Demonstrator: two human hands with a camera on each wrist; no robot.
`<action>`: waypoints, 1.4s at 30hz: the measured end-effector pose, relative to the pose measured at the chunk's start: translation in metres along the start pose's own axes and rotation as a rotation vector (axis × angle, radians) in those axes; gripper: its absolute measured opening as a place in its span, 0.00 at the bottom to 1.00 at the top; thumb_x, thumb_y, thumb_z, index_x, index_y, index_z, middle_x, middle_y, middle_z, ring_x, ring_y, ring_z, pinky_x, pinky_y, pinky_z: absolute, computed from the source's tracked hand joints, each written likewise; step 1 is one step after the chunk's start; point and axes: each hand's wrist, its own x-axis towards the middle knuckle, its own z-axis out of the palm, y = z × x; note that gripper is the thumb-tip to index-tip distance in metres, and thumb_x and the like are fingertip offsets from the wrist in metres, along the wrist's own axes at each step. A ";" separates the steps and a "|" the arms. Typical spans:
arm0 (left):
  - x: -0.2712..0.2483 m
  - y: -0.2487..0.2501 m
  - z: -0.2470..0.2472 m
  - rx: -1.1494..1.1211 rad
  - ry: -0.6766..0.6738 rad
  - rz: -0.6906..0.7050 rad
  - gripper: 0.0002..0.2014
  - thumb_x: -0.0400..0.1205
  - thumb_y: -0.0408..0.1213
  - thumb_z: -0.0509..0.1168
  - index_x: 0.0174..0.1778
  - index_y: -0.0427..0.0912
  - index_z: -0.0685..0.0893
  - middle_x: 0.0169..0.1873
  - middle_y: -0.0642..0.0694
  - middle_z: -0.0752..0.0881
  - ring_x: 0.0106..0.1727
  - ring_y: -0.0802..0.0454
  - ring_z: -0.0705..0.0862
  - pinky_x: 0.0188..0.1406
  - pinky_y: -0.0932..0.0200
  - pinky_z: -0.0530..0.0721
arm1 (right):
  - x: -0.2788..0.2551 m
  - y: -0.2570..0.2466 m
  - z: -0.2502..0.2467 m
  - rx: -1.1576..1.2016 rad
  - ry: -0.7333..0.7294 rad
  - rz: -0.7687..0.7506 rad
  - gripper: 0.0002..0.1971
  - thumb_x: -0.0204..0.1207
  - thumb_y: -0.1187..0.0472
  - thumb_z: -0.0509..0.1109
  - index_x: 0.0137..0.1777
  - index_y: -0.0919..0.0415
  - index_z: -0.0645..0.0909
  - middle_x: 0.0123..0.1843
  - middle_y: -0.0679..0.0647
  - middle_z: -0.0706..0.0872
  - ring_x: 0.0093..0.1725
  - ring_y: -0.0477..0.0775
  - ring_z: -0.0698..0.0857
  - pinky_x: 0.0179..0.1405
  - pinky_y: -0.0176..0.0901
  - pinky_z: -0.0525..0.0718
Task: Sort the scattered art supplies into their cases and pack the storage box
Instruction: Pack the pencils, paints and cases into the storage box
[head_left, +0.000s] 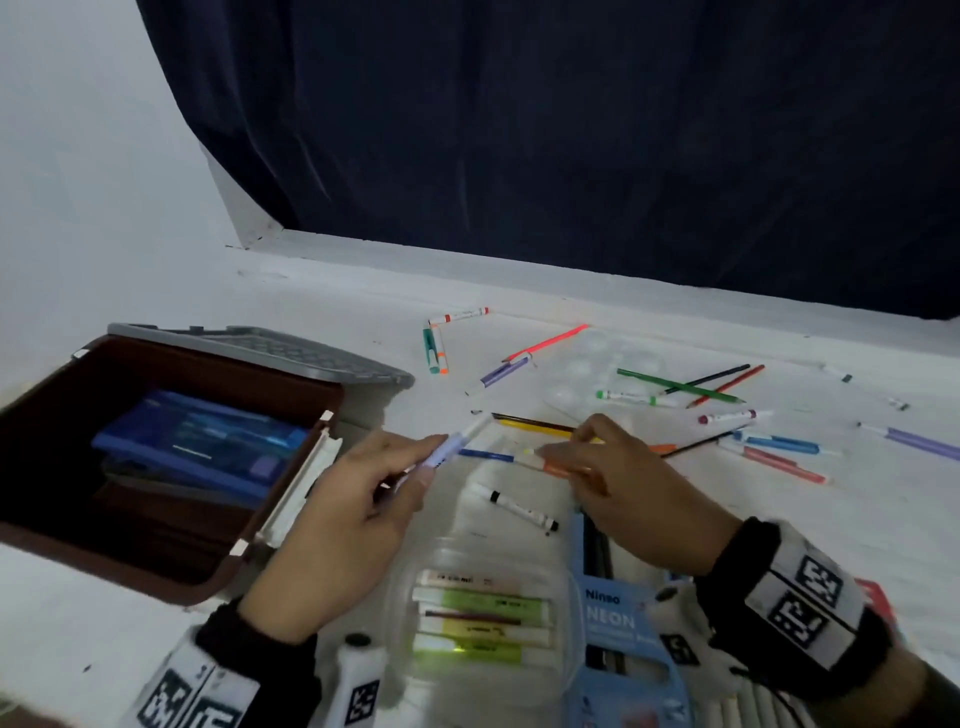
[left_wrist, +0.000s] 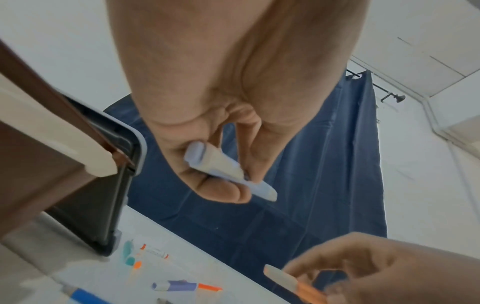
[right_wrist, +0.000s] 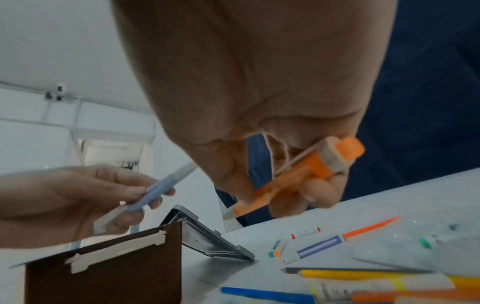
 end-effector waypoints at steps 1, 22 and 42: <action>-0.006 0.001 -0.003 0.019 -0.008 0.001 0.14 0.84 0.48 0.66 0.64 0.62 0.87 0.41 0.55 0.84 0.42 0.52 0.85 0.43 0.52 0.85 | -0.010 -0.001 0.004 0.024 -0.017 0.005 0.17 0.86 0.62 0.62 0.71 0.46 0.80 0.56 0.45 0.72 0.43 0.43 0.77 0.39 0.35 0.74; -0.057 -0.006 -0.014 -0.321 -0.029 -0.211 0.13 0.84 0.46 0.64 0.42 0.39 0.80 0.31 0.41 0.80 0.28 0.48 0.80 0.30 0.59 0.78 | -0.067 -0.055 0.058 -0.066 -0.009 -0.033 0.16 0.87 0.43 0.55 0.70 0.39 0.78 0.45 0.44 0.81 0.41 0.44 0.79 0.44 0.40 0.80; -0.082 -0.027 -0.034 0.166 -0.311 0.090 0.12 0.78 0.53 0.72 0.56 0.57 0.91 0.47 0.62 0.86 0.49 0.61 0.87 0.47 0.59 0.84 | -0.058 -0.054 0.095 -0.418 -0.096 -0.269 0.20 0.79 0.52 0.54 0.45 0.53 0.89 0.40 0.49 0.84 0.41 0.52 0.83 0.34 0.46 0.84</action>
